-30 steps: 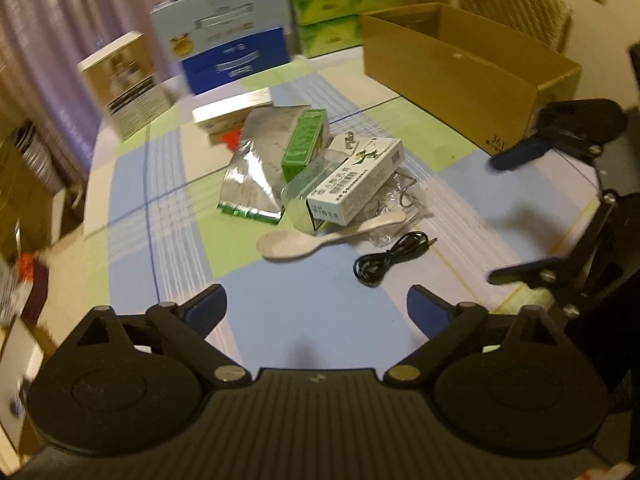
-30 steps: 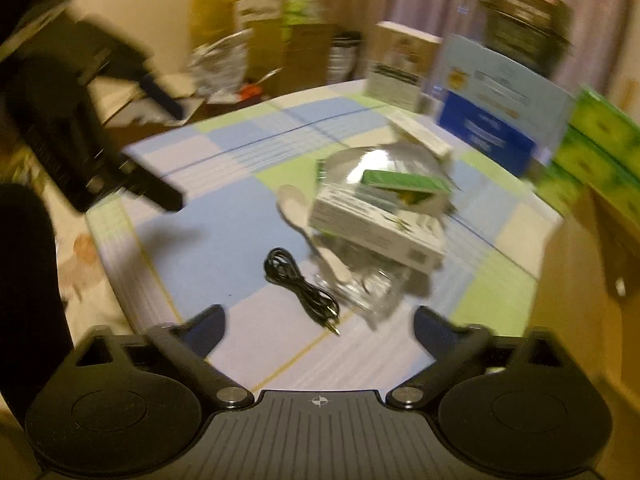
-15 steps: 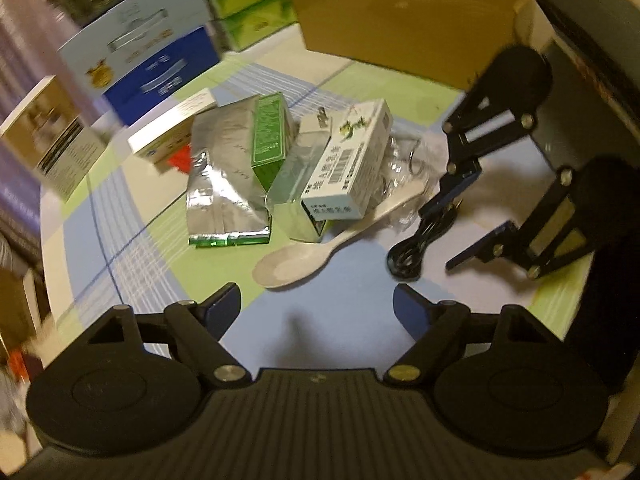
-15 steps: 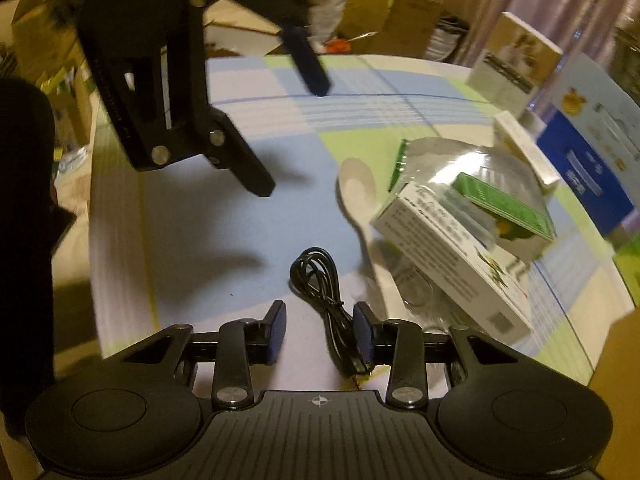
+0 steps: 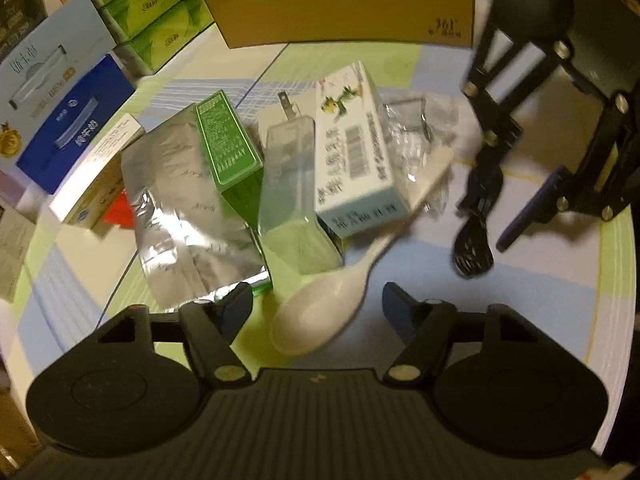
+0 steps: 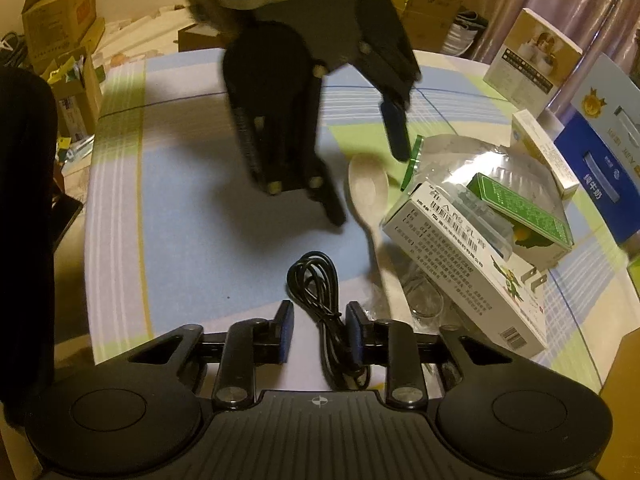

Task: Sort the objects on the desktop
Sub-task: 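Grasp the black cable with the right tool while the left tool grasps the white spoon, then lift the cable with the right tool while the left tool lifts the spoon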

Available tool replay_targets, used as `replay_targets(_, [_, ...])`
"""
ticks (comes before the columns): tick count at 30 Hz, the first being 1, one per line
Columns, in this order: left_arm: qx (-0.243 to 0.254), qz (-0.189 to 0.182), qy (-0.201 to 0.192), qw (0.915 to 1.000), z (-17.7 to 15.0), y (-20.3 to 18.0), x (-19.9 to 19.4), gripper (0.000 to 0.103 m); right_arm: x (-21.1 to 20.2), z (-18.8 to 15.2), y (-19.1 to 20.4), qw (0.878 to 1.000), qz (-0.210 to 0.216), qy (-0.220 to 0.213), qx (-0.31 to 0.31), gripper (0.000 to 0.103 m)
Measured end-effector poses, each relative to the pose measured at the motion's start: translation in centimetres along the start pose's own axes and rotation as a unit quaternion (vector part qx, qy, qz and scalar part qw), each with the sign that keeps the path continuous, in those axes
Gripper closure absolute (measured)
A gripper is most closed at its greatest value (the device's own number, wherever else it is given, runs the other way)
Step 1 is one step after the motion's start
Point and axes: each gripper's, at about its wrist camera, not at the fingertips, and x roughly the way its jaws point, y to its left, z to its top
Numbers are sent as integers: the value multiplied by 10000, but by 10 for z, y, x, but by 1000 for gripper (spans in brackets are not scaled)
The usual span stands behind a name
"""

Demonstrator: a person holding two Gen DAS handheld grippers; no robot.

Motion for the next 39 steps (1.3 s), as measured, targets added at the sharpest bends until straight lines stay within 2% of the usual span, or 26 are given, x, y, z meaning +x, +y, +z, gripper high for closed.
replay_targets(6, [-44,-376,75,9993,2,9,2,59,-4,1,4,9998,-98,-93,-112,80])
replay_targets(10, [-317,-434,167,9984,-2,6,-2,71,2,1,3,9999,-31,-96,33,80])
replay_targets(12, [-485,-364,238,9979,-7,-2,-9,73,1,0,3,9999,-35,-72,147,81])
replay_targets(15, [-872,-300,404,9949,-10,-16,-17,75,-4,-3,8,9995,-135,8,292,91])
replay_targets(18, [-1437,-197,617,9875,-12,-34,-25,76,-14,-11,8,9951,-122,125,974,93])
replay_targets(21, [-1953,6,817,9773,-9,-53,-31,76,-26,-26,5,9783,-241,210,2048,93])
replay_targets(24, [-2495,133,909,9640,-4,-69,-34,76,-42,-49,2,9452,-373,115,3242,93])
replay_targets(26, [-2847,110,750,9556,-2,-78,-36,76,-50,-65,1,9177,-419,-50,3950,93])
replay_targets(27, [-3056,118,649,9499,-1,-81,-36,74,-54,-73,1,9045,-436,-139,4240,93])
replay_targets(28, [-3211,152,575,9452,-2,-85,-36,63,-57,-78,2,8969,-471,-208,4391,93])
replay_targets(30, [-3207,435,492,9449,-1,-96,-35,44,-63,-82,5,8937,-596,-300,4436,92])
replay_targets(32, [-3187,811,474,9432,-6,-106,-42,43,-67,-83,12,8981,-704,-350,4326,87])
replay_targets(33, [-3257,840,392,9409,-9,-109,-47,43,-69,-85,16,8995,-723,-384,4291,84])
replay_targets(35, [-3404,902,232,9356,-16,-113,-54,43,-72,-90,26,9008,-823,-447,4240,70])
replay_targets(37, [-3261,969,230,9401,-16,-117,-58,45,-75,-94,34,9023,-986,-526,4164,66])
replay_targets(39, [-3165,876,218,9443,-15,-119,-60,48,-71,-92,40,9026,-1070,-584,4129,65])
